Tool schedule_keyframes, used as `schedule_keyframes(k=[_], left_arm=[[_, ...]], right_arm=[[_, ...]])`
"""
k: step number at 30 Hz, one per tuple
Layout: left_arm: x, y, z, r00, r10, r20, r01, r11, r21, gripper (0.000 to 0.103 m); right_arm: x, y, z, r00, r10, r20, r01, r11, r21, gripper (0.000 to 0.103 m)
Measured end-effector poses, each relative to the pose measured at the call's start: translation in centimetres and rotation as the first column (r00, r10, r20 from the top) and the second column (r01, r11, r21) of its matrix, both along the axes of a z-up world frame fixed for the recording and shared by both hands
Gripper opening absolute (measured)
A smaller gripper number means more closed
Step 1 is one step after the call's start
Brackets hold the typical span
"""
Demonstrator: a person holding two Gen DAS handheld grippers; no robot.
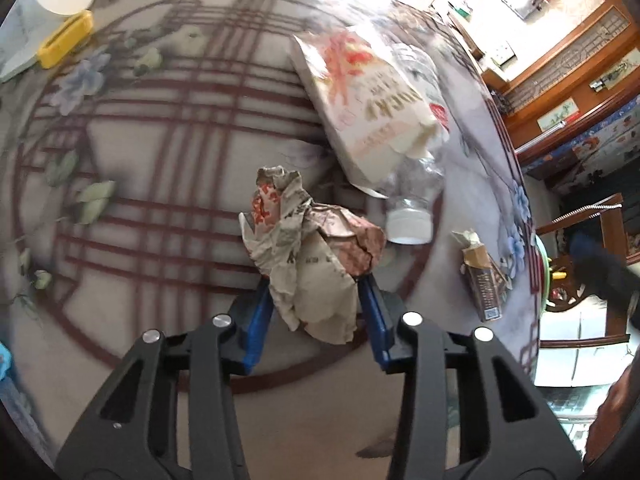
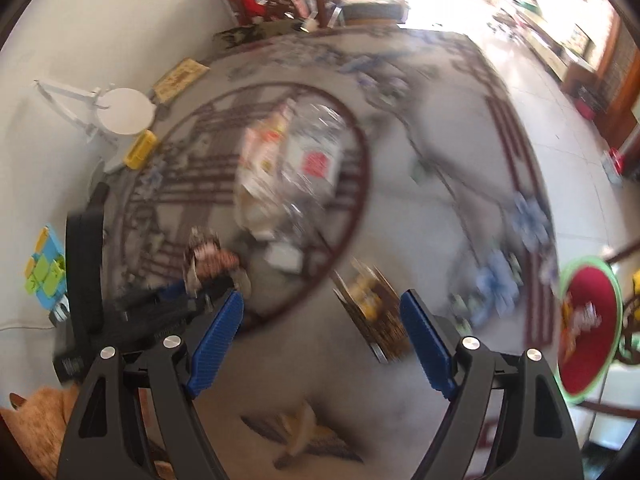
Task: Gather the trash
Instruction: 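Grasp the crumpled paper with the left tool while the right tool grasps the pink strawberry wrapper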
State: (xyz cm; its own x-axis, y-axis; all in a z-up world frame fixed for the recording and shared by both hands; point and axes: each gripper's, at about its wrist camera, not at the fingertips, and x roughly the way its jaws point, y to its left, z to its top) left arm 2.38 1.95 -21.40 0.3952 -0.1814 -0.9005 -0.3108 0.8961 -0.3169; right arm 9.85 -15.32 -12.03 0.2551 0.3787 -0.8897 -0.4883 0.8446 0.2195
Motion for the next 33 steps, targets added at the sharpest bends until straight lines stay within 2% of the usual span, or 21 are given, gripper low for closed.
schedule_keyframes(k=[4,10,16,21,24,28,29,30,32,33], left_arm=[[-0.6,2.0,-0.6,0.998,0.053,-0.025,-0.053,0.999,0.004,0.042],[-1.7,3.5,-1.5,0.995,0.085,-0.048,-0.086,0.996,-0.026,0.047],[-1.5,3.7,-1.6,0.996,0.08,-0.044,-0.082,0.996,-0.039,0.05],[-0.8,3.8,-1.6,0.995,0.091,-0.041,-0.093,0.994,-0.054,0.055],[-0.4,3.4,-1.5,0.995,0.088,-0.04,-0.09,0.995,-0.049,0.059],[0.0,3.2,-1.4,0.996,0.083,-0.039,-0.085,0.996,-0.041,0.061],[0.1,3.1,-1.4,0.996,0.084,-0.039,-0.085,0.996,-0.04,0.062],[0.4,2.8,-1.5,0.996,0.084,-0.04,-0.085,0.996,-0.038,0.062],[0.6,2.6,-1.4,0.996,0.083,-0.042,-0.084,0.996,-0.036,0.062],[0.7,2.5,-1.5,0.996,0.083,-0.042,-0.085,0.996,-0.036,0.063]], right_arm=[[3.2,4.2,-0.1,0.999,0.039,-0.007,-0.039,0.999,0.035,0.078],[7.2,8.9,-2.5,0.996,0.075,-0.048,-0.075,0.997,0.005,0.076],[9.9,11.9,-5.6,0.987,0.112,-0.113,-0.117,0.993,-0.034,0.062],[10.3,14.0,-7.3,0.973,0.168,-0.159,-0.177,0.983,-0.046,0.049],[10.4,14.7,-9.1,0.963,0.176,-0.203,-0.192,0.98,-0.058,0.048],[9.8,15.3,-9.7,0.958,0.206,-0.199,-0.221,0.973,-0.058,0.052],[9.6,15.6,-9.8,0.954,0.224,-0.198,-0.241,0.969,-0.064,0.058],[9.4,15.9,-9.9,0.951,0.237,-0.199,-0.256,0.964,-0.071,0.07],[9.1,16.3,-10.0,0.945,0.255,-0.205,-0.274,0.959,-0.071,0.081],[9.0,16.5,-10.1,0.943,0.261,-0.207,-0.28,0.957,-0.07,0.083]])
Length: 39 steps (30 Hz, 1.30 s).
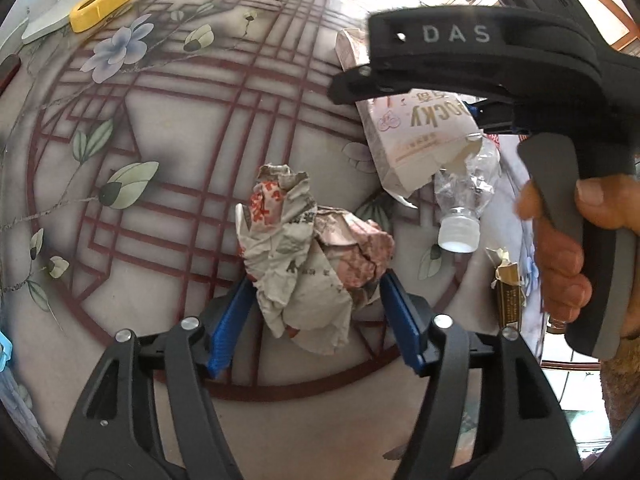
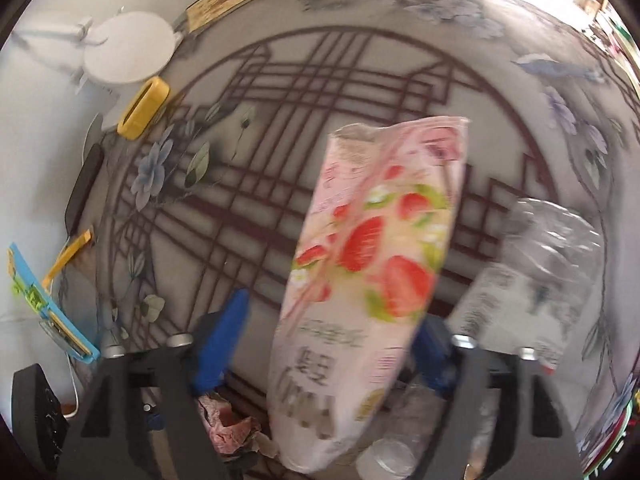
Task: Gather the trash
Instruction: 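Grasp the crumpled paper with the left tool while the right tool grasps the pink strawberry wrapper, then lift and carry the crumpled paper and pink wrapper toward the red bucket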
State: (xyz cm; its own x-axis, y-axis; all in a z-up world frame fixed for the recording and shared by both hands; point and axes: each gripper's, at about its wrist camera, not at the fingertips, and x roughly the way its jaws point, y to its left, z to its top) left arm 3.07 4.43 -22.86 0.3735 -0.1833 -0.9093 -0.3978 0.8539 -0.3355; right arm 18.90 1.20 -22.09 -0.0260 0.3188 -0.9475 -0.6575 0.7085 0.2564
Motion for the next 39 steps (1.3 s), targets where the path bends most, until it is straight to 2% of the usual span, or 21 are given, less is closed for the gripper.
schedule_keyframes(k=[5,7,8,9,15,22,26,29,31,32,33,37,39], left_arm=[[0.3,-0.1,-0.1,1.0,0.002,0.001,-0.002,1.0,-0.005,0.063],[0.2,-0.1,-0.1,1.0,0.002,0.001,-0.002,1.0,-0.005,0.063],[0.3,-0.2,-0.1,1.0,0.003,0.001,-0.003,1.0,-0.005,0.063],[0.3,-0.2,-0.1,1.0,0.002,0.001,-0.002,1.0,-0.005,0.063],[0.3,0.0,-0.1,1.0,0.01,0.004,-0.01,1.0,-0.017,0.063],[-0.4,1.2,-0.2,1.0,0.027,0.009,-0.026,0.999,-0.04,0.062],[-0.7,1.8,-0.3,0.999,0.04,0.01,-0.039,0.998,-0.052,0.063],[-0.9,2.0,-0.4,0.999,0.044,0.017,-0.042,0.997,-0.066,0.069],[-0.8,1.8,-0.5,0.999,0.042,0.011,-0.041,0.997,-0.062,0.078],[-0.6,1.7,-0.5,0.999,0.051,-0.003,-0.051,0.998,-0.046,0.089],[-0.6,1.7,-0.6,0.998,0.06,-0.005,-0.06,0.997,-0.043,0.091],[-0.8,1.8,-0.5,0.998,0.064,-0.002,-0.064,0.997,-0.035,0.088],[-1.0,1.7,-0.3,0.998,0.068,-0.004,-0.068,0.998,-0.005,0.072]], right_arm=[[-0.2,1.0,-0.2,0.999,0.03,-0.03,-0.03,1.0,0.001,0.083],[0.0,0.8,0.1,0.999,0.006,-0.037,-0.005,1.0,0.026,0.07],[0.1,0.7,0.2,0.999,-0.003,-0.044,0.004,0.999,0.036,0.052],[0.2,0.5,0.4,0.998,-0.018,-0.056,0.021,0.998,0.052,0.047],[-0.6,-0.7,3.1,1.0,-0.031,0.0,0.031,0.992,0.119,0.035],[-2.8,-4.8,7.7,0.994,-0.068,0.087,0.051,0.981,0.187,0.032],[-4.6,-7.1,8.9,0.995,-0.058,0.085,0.041,0.982,0.183,0.032],[-7.3,-9.2,8.6,0.997,-0.038,0.072,0.028,0.989,0.143,0.032],[-9.2,-10.3,7.7,0.997,-0.025,0.071,0.018,0.995,0.101,0.032],[-9.7,-10.9,7.5,0.997,-0.024,0.07,0.018,0.996,0.086,0.032],[-10.5,-11.5,6.7,0.998,-0.025,0.062,0.022,0.998,0.061,0.032],[-11.7,-13.3,4.8,0.998,-0.057,0.027,0.056,0.998,0.014,0.036],[-11.9,-13.8,3.9,0.998,-0.069,0.008,0.069,0.998,-0.008,0.039]])
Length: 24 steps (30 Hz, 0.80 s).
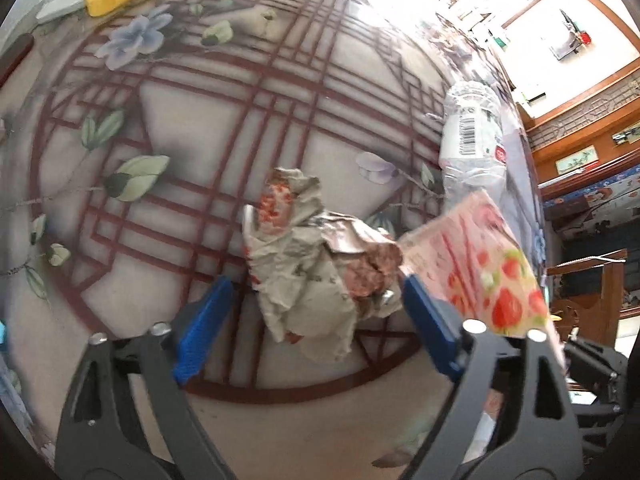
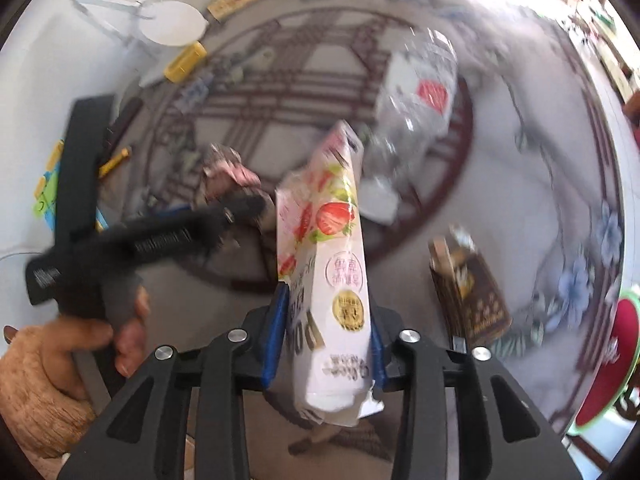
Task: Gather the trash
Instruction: 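Lift and carry the crumpled paper and pink wrapper toward the red bucket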
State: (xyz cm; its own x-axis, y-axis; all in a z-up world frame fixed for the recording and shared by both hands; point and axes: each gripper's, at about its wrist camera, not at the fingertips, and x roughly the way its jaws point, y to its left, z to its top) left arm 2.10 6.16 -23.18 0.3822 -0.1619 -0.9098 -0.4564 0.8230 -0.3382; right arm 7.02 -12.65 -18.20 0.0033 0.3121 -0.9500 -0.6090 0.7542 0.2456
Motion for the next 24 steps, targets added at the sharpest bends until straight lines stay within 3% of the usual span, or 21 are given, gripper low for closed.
schedule_keyframes(k=[1,2,5,8,10,11,24], left_arm=[[-0.1,0.1,0.1,1.0,-0.003,-0.002,0.003,1.0,0.013,0.063],[-0.1,0.3,0.1,1.0,-0.009,-0.007,0.009,1.0,0.015,0.047],[-0.5,1.2,0.2,1.0,0.009,-0.003,-0.009,1.0,-0.019,0.042],[-1.3,1.4,1.1,1.0,0.022,0.008,-0.022,1.0,0.013,0.041],[-2.0,1.4,1.8,0.999,0.025,0.019,-0.026,0.999,0.03,0.041],[-2.1,1.3,1.9,0.999,0.027,0.023,-0.028,0.999,0.036,0.041],[-3.3,-0.7,5.6,0.995,0.022,0.094,-0.03,0.996,0.086,0.042]], right_arm=[[-0.1,-0.2,-0.2,1.0,-0.004,-0.003,0.004,1.0,-0.002,0.043],[-0.1,-0.4,-0.4,1.0,-0.007,-0.007,0.007,1.0,-0.002,0.053],[0.0,-0.4,-0.8,1.0,-0.017,-0.018,0.017,1.0,0.001,0.062],[0.2,0.0,-1.5,1.0,-0.017,-0.017,0.016,1.0,-0.012,0.064],[0.1,0.4,-2.0,1.0,-0.003,-0.007,0.002,1.0,-0.02,0.054],[0.0,0.7,-2.2,1.0,0.009,-0.007,-0.01,1.0,-0.029,0.034],[-1.1,-0.7,3.8,0.992,-0.018,0.126,0.002,0.993,0.122,0.032]])
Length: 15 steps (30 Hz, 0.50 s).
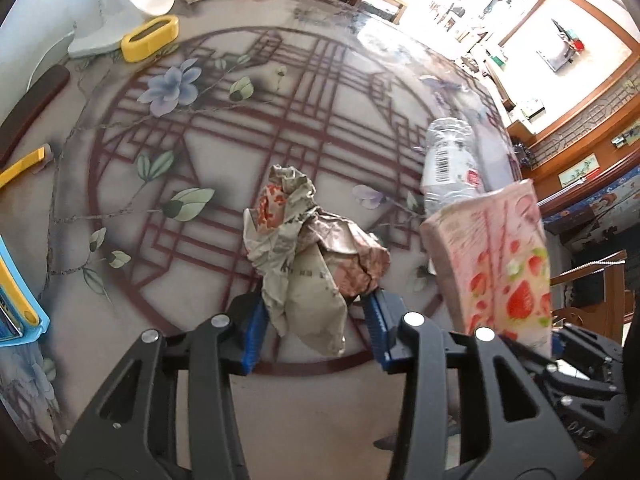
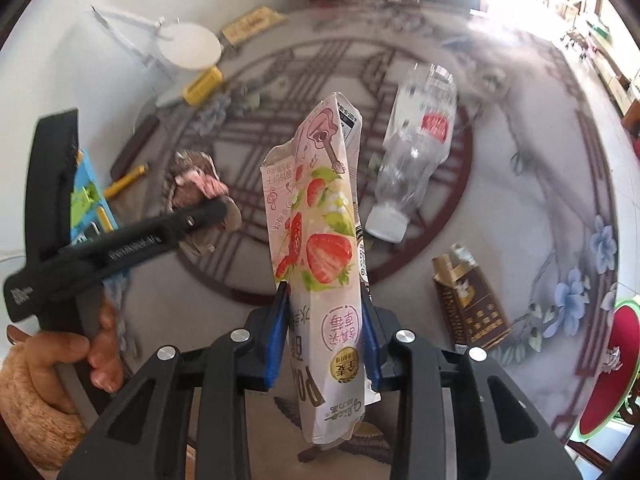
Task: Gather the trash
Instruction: 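Lift and carry the crumpled paper and pink wrapper toward the red bucket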
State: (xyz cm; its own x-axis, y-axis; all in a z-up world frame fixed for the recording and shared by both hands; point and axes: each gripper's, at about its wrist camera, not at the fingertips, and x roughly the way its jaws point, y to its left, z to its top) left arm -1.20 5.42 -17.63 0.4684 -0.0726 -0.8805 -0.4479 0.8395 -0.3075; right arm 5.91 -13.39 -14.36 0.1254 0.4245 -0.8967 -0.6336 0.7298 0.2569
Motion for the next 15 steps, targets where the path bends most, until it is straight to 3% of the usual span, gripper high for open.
schedule_keyframes(k=[15], left_arm=[[2.9,-7.4,4.3,0.977,-0.193,0.088,0.188,0.98,0.066,0.042]], right_arm=[[0.7,-8.6,3.4,0.969,-0.246,0.037,0.241,0.965,0.101,0.032]])
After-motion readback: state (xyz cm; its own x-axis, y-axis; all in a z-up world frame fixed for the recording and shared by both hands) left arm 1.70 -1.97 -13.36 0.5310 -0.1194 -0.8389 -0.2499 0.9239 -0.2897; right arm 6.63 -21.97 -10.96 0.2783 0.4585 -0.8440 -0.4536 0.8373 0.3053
